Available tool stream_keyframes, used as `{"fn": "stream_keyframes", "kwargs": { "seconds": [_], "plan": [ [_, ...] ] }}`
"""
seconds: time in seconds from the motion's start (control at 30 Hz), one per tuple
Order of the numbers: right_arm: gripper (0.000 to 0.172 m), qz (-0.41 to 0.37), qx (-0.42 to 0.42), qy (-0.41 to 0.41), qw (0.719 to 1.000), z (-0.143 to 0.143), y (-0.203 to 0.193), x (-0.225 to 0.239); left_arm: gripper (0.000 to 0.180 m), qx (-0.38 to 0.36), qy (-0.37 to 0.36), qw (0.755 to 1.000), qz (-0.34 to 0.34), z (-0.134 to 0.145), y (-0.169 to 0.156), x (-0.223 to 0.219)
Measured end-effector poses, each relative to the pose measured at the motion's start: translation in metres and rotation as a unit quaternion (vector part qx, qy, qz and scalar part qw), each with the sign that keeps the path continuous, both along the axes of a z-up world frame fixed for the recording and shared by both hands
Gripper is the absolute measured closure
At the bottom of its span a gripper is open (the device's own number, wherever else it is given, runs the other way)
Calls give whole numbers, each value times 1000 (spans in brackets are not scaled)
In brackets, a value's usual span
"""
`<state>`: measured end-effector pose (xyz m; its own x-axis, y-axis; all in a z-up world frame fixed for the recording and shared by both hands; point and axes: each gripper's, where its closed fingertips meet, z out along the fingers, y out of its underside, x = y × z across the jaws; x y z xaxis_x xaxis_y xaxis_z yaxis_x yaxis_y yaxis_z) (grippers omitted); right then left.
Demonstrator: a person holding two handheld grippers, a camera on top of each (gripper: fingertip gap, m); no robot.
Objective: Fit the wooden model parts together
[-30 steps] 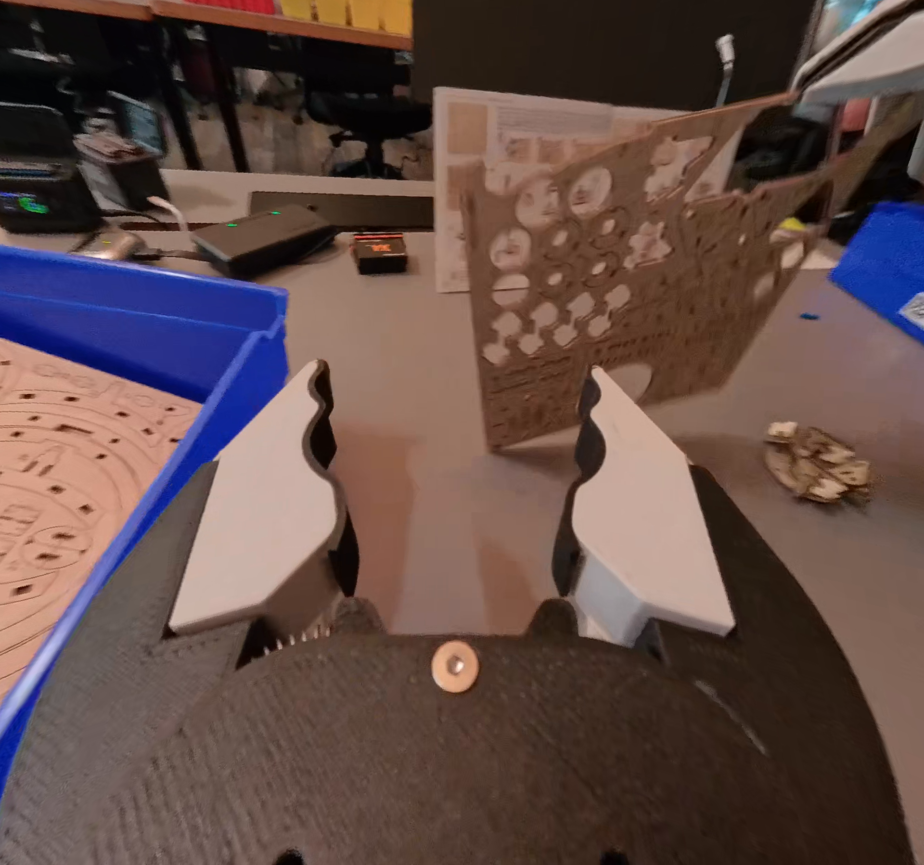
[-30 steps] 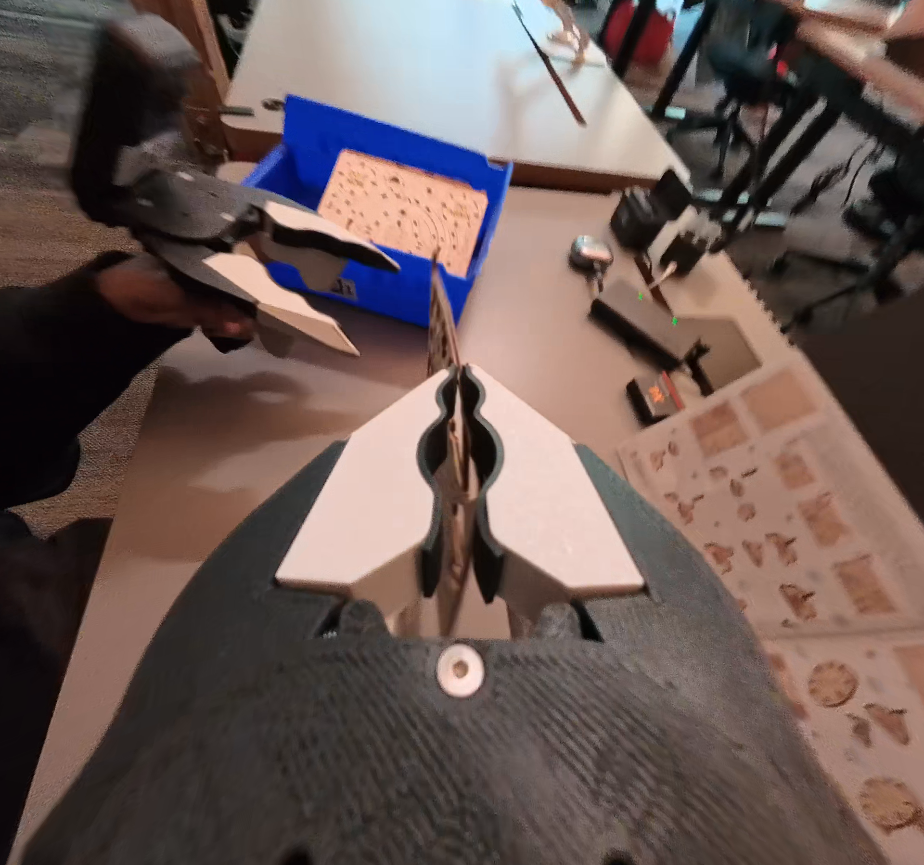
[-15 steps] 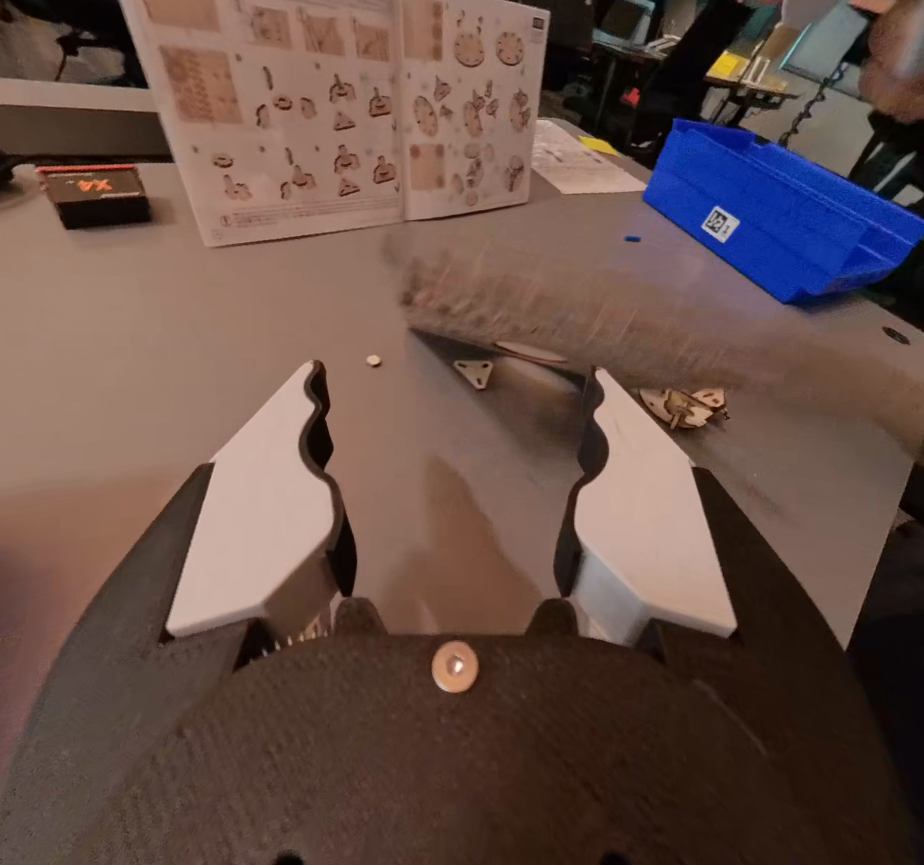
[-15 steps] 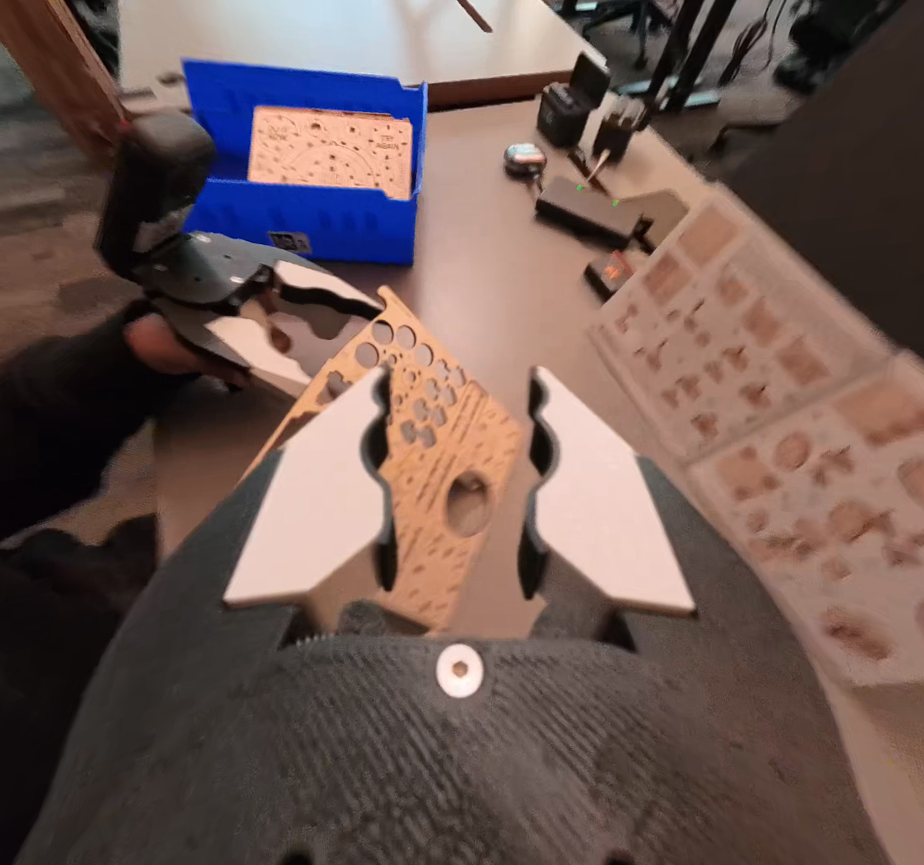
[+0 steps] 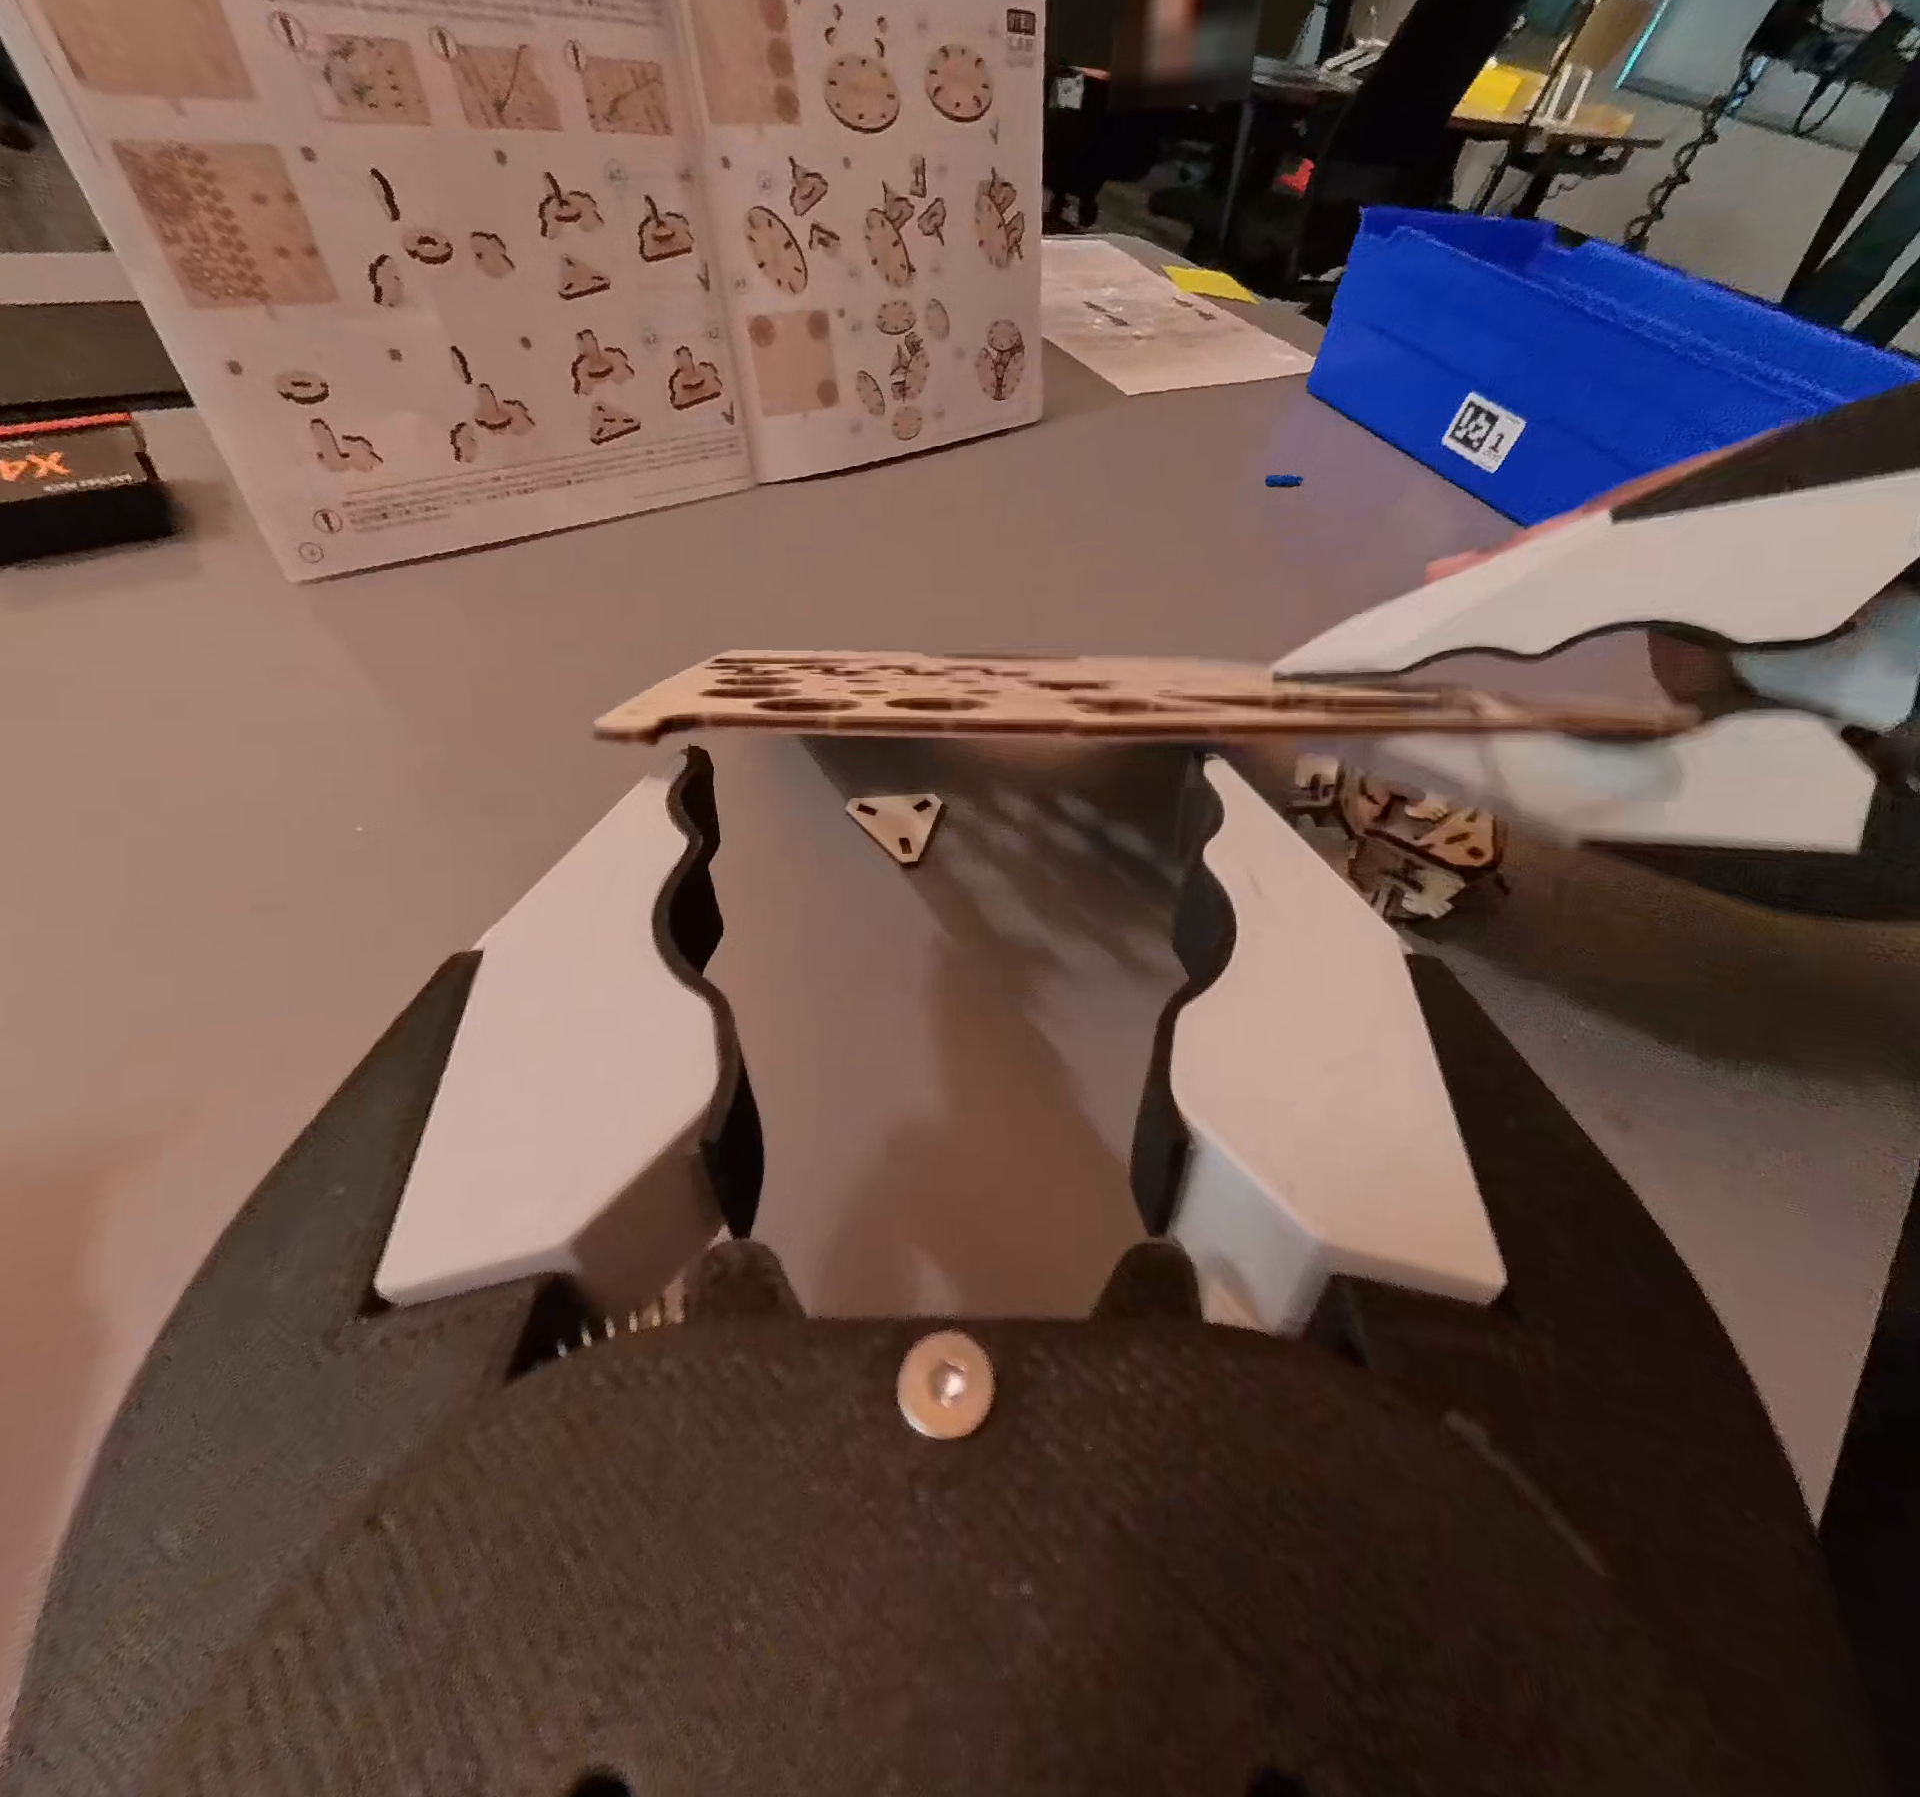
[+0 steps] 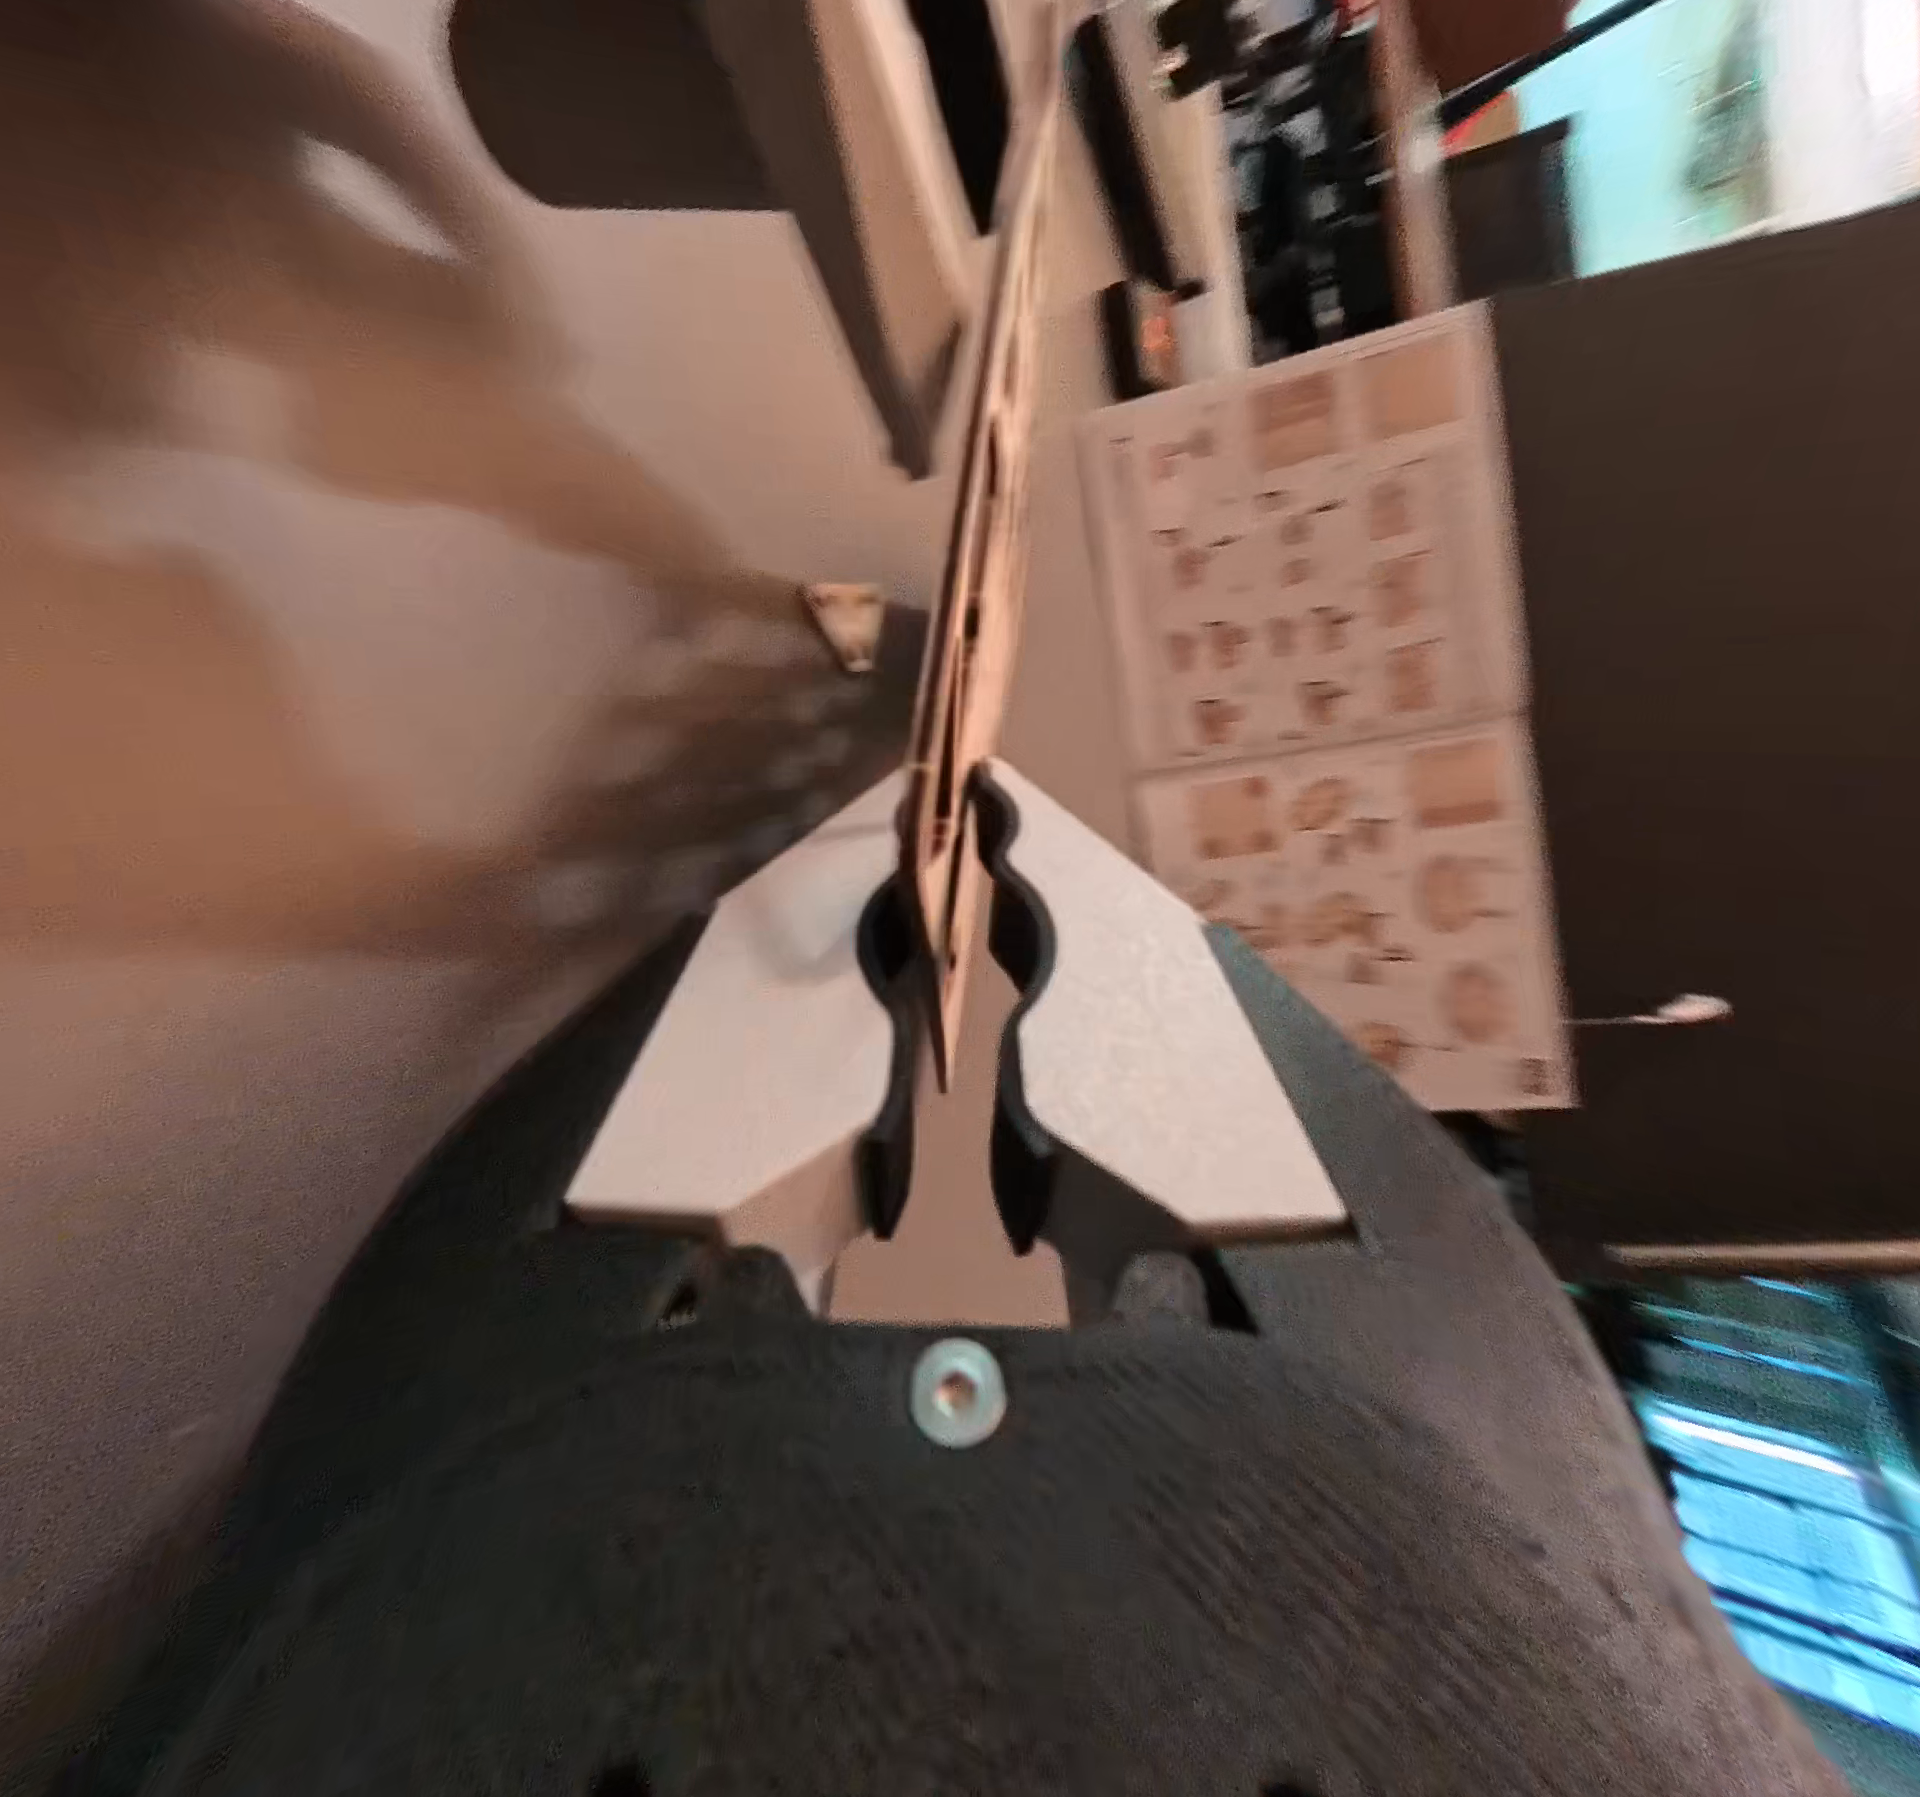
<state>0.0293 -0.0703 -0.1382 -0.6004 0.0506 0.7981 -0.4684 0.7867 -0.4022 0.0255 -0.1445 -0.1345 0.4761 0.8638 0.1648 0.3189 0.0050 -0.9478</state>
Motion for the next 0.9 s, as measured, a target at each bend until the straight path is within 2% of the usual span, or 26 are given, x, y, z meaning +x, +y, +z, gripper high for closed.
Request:
{"fn": "stream_keyframes", "kwargs": {
  "seconds": [0.07,0.17,0.23,0.3,0.37,0.43,0.53,0.6,0.67,0.7,0.77,0.83,0.9],
  "plan": [
    [170,-9,-26,21,999,22,-2,-13,96,-16,9,1000,13,2,-5,0],
    [170,-22,-114,-51,992,60,1,-29,97,-37,14,999,35,0,-19,-2],
    [170,0,-201,-116,973,94,2,-29,95,-21,12,999,39,0,-25,-2],
    [171,31,-257,-214,942,118,4,-20,86,27,11,999,22,5,-24,0],
    [171,46,-245,-340,907,119,8,-11,68,100,9,995,-14,14,-17,5],
    [171,64,-229,-451,860,115,9,0,52,156,9,987,-38,22,-13,7],
    [172,114,-259,-561,778,126,3,16,44,147,-6,986,-75,13,2,12],
    [172,123,-281,-595,743,130,-2,18,48,150,-22,980,-129,11,24,22],
    [171,133,-292,-619,717,132,-9,21,59,177,-22,968,-177,18,45,30],
    [171,142,-297,-625,708,134,-13,24,73,192,-17,961,-199,22,54,35],
    [171,154,-310,-636,689,138,-19,28,116,227,-6,938,-261,34,71,49],
    [166,128,-332,-626,694,136,-21,17,179,290,13,907,-306,52,73,60],
    [153,104,-348,-592,719,133,-14,3,180,329,17,897,-295,57,63,55]
  ]
}}
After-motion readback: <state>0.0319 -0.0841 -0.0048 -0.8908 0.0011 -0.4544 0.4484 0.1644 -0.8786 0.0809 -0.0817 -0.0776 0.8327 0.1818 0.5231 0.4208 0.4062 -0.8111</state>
